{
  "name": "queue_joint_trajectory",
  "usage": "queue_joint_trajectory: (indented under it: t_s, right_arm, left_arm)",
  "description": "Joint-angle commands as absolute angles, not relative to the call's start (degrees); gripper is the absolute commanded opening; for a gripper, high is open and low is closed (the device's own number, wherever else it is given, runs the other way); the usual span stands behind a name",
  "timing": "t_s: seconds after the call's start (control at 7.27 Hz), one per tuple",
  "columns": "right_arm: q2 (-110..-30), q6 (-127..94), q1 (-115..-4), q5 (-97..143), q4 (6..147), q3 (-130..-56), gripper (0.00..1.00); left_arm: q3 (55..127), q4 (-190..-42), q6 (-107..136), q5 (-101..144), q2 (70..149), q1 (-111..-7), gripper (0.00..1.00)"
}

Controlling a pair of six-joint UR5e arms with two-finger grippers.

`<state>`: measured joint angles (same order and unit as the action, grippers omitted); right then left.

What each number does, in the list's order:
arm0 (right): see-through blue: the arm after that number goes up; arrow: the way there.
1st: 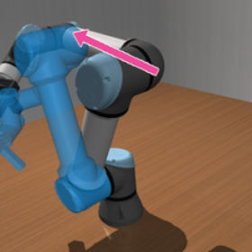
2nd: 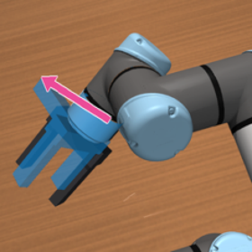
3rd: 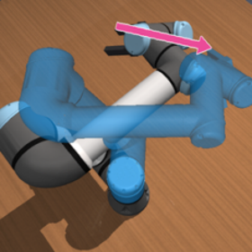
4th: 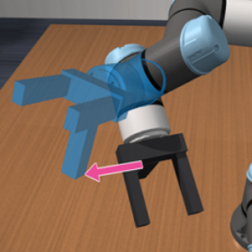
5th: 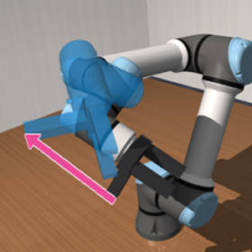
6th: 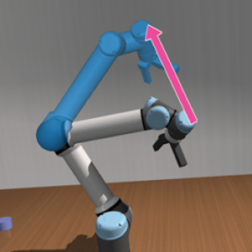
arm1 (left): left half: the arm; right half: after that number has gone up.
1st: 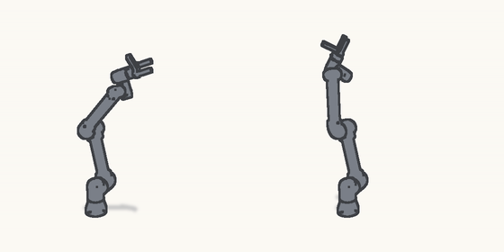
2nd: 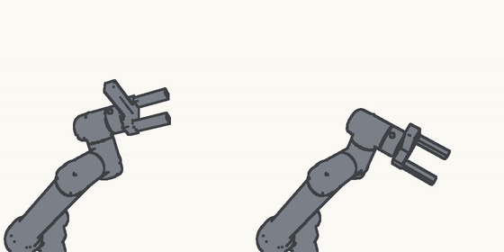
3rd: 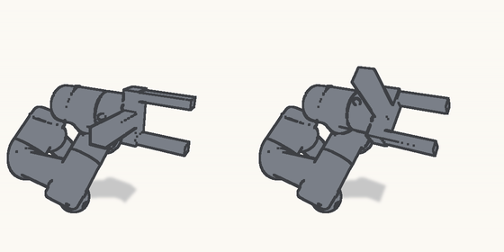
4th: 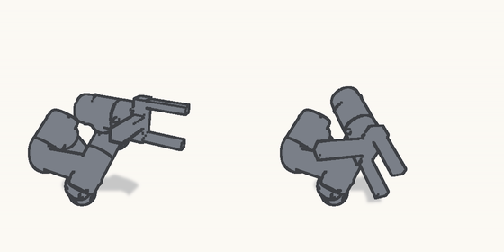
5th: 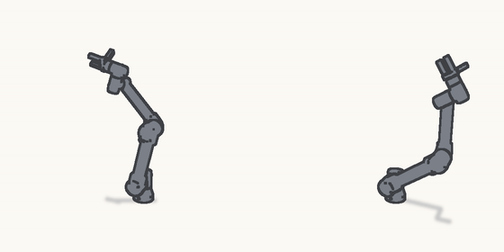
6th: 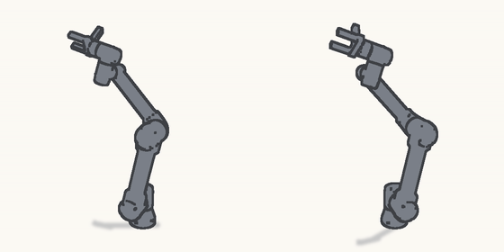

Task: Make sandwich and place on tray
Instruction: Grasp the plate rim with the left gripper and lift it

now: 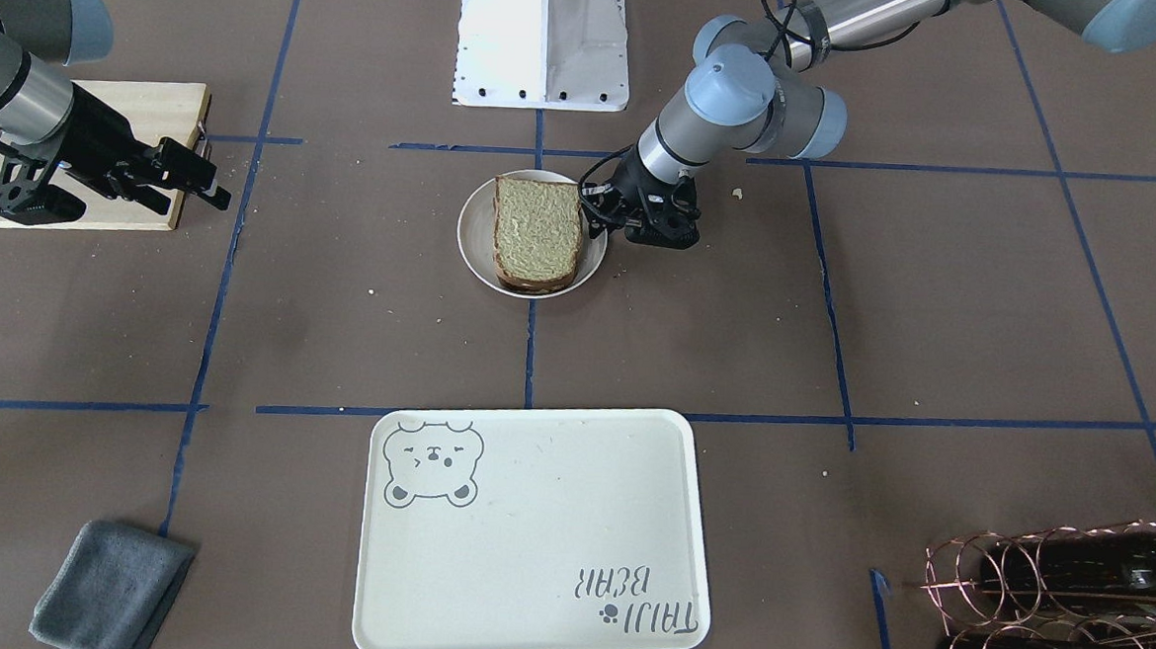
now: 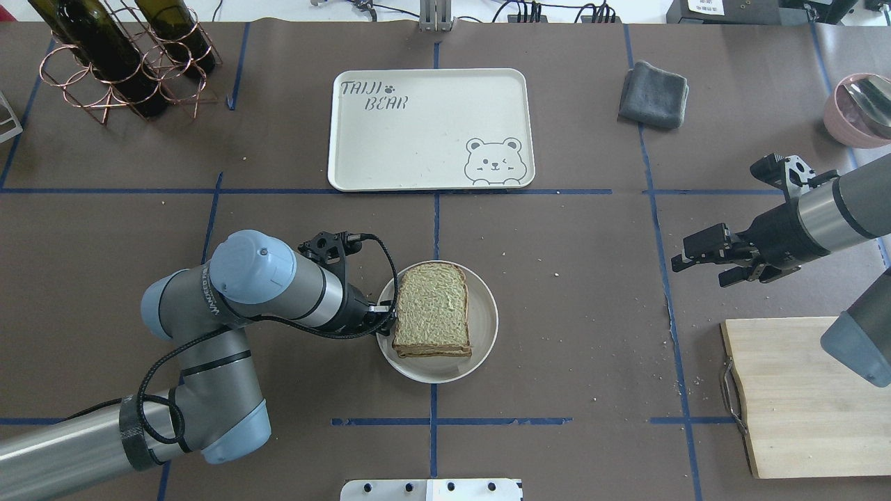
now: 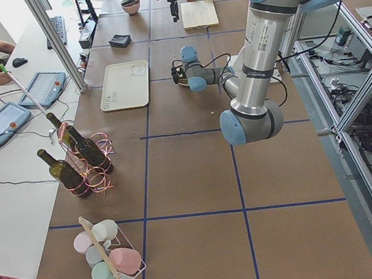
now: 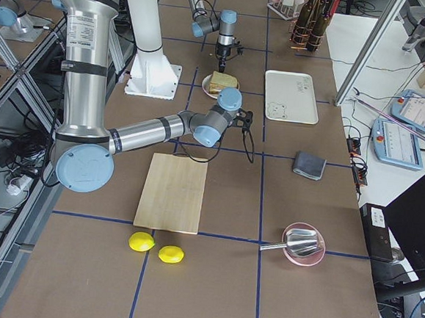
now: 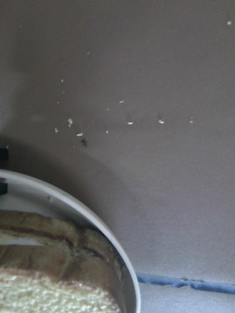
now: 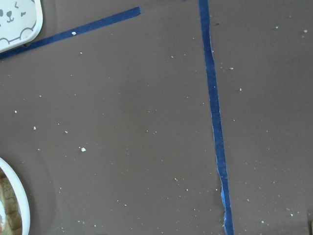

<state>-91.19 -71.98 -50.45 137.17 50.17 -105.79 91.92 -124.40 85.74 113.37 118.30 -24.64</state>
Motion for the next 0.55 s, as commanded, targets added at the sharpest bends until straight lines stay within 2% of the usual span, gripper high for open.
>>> queue_joint_trajectory:
  t_s: [0.0,0.41]
  right_arm:
    - [-91.32,-71.98,-50.45,137.20,50.10,-105.82,1.00]
    - [-91.93,-71.98,-50.54,137.20,50.10,-105.82,1.00]
  left_arm:
    - [92.72,-124.80,90.58,113.20,118.21,-24.61,0.00]
    - [92.55,-129.02,106.72,107.51,121.09,-24.87,0.00]
